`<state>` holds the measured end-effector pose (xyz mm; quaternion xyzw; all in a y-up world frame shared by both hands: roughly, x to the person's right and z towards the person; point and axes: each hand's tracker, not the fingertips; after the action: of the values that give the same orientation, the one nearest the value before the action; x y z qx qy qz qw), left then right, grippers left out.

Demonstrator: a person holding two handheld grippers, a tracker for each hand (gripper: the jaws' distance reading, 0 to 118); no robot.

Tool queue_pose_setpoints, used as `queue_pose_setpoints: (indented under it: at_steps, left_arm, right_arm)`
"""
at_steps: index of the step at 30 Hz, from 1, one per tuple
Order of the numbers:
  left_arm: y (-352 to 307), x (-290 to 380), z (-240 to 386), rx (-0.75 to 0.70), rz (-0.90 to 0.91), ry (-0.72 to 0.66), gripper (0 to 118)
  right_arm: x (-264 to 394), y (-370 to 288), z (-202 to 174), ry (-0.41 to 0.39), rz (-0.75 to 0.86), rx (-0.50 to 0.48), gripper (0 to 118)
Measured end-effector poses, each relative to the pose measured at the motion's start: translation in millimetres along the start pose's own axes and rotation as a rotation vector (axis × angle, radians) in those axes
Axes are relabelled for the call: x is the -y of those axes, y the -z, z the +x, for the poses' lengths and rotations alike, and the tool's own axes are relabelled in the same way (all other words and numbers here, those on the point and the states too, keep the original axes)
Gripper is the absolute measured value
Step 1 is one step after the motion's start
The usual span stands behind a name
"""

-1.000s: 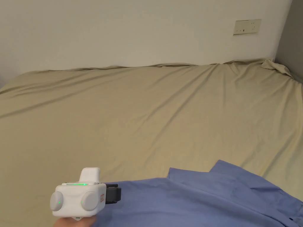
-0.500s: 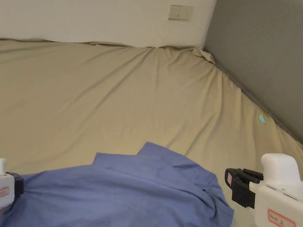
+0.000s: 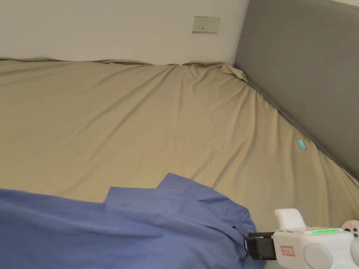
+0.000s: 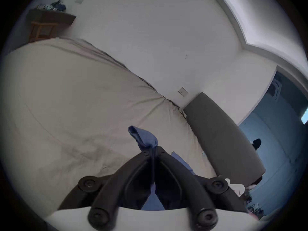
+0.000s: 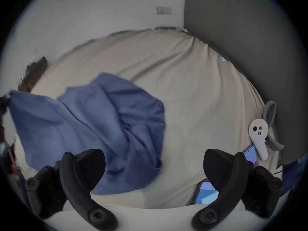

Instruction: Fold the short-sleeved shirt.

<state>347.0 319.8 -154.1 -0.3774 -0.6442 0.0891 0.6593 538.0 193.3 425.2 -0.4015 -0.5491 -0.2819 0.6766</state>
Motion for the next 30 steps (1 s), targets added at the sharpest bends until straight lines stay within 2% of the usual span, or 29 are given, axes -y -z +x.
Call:
queue_pose_setpoints:
  at_steps: [2, 4, 7, 8, 9, 10, 12, 13, 15, 17, 19, 20, 24, 30]
  left_arm:
    - [-9, 0, 3, -0.01, 0.006, 0.008, 0]
    - [-15, 0, 0, -0.012, 0.007, 0.004, 0]
    - [-17, 3, -2, -0.015, 0.014, -0.016, 0]
    - [-18, 6, -4, -0.022, 0.016, -0.021, 0]
    - [-18, 8, -5, -0.027, 0.021, -0.025, 0]
    - [-18, 9, -6, -0.02, 0.029, -0.051, 0]
    - [-22, 14, -7, -0.009, 0.042, -0.097, 0]
    - [-24, 14, -7, -0.002, 0.048, -0.116, 0]
    - [-27, 12, -7, 0.055, 0.071, -0.193, 0]
    - [-30, 4, -8, 0.182, 0.088, -0.295, 0]
    - [-27, -10, 3, 0.233, 0.114, -0.319, 0]
    - [-28, -18, 11, 0.231, 0.13, -0.305, 0]
    - [-45, -79, 49, 0.212, 0.289, -0.225, 0]
    - [-92, -173, 80, 0.008, 0.548, -0.162, 0]
  right_arm:
    - [3, 8, 2, 0.019, -0.021, 0.01, 117]
    - [4, 12, 4, 0.068, -0.034, 0.018, 105]
    - [3, 22, 8, 0.128, -0.091, 0.043, 46]
    - [3, 23, 10, 0.178, -0.099, -0.026, 21]
    - [4, 23, 12, 0.234, -0.1, -0.121, 13]
    - [5, 21, 11, 0.272, -0.092, -0.184, 12]
    - [4, 6, 7, 0.244, -0.054, -0.135, 11]
    - [3, -8, 6, 0.244, 0.022, -0.154, 9]
    - [-3, -43, 4, 0.257, 0.125, -0.292, 8]
    - [-14, -82, -1, 0.205, 0.278, -0.39, 8]
    - [-29, -121, -12, 0.113, 0.432, -0.433, 8]
    - [-42, -141, -20, 0.072, 0.492, -0.423, 8]
    - [-110, -205, -59, -0.028, 0.6, -0.209, 8]
    - [-203, -267, -82, -0.027, 0.704, 0.036, 7]
